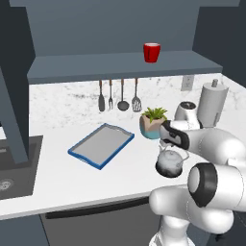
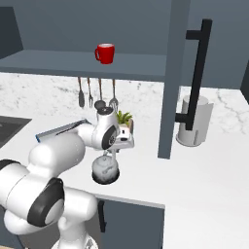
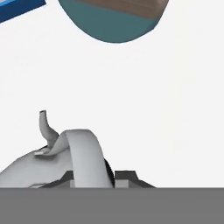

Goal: Pick the kettle from the counter and place it on the tray. Then pick the mug from the cabinet and place it on the tray. Then close the cabinet doors.

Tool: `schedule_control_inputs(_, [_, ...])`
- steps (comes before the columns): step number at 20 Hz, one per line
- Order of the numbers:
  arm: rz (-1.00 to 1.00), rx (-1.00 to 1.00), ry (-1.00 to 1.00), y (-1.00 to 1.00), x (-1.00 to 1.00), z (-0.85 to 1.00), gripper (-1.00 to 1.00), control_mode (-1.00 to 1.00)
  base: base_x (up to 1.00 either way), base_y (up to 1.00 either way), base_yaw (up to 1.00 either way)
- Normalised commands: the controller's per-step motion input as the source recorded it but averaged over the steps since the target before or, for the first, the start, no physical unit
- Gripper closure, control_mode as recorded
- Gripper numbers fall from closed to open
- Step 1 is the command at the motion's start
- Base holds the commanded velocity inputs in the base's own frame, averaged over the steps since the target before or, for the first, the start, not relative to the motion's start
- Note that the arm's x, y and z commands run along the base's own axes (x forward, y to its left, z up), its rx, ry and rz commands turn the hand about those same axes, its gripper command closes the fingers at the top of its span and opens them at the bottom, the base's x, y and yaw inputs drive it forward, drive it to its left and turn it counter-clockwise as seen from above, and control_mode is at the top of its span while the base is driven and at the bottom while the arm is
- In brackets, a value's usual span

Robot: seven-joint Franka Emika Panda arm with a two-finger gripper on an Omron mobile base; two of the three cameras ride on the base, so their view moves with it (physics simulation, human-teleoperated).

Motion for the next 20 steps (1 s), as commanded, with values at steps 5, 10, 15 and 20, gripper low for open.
schedule_control_inputs(5, [0.00, 0.05, -0.33, 0.35, -0.20, 0.16, 1.00, -1.00, 0.00, 0.00, 0.00])
schedule_control_inputs(10, [0.00, 0.12, -0.15, 0.47, -0.15, 0.42, 1.00, -1.00, 0.00, 0.00, 0.00])
schedule_control_inputs(15, [0.00, 0.16, 0.00, 0.80, -0.04, 0.36, 1.00, -1.00, 0.00, 0.00, 0.00])
schedule_control_inputs(20, [0.00, 0.10, 0.00, 0.81, 0.31, 0.48, 1.00, -1.00, 0.00, 0.00, 0.00])
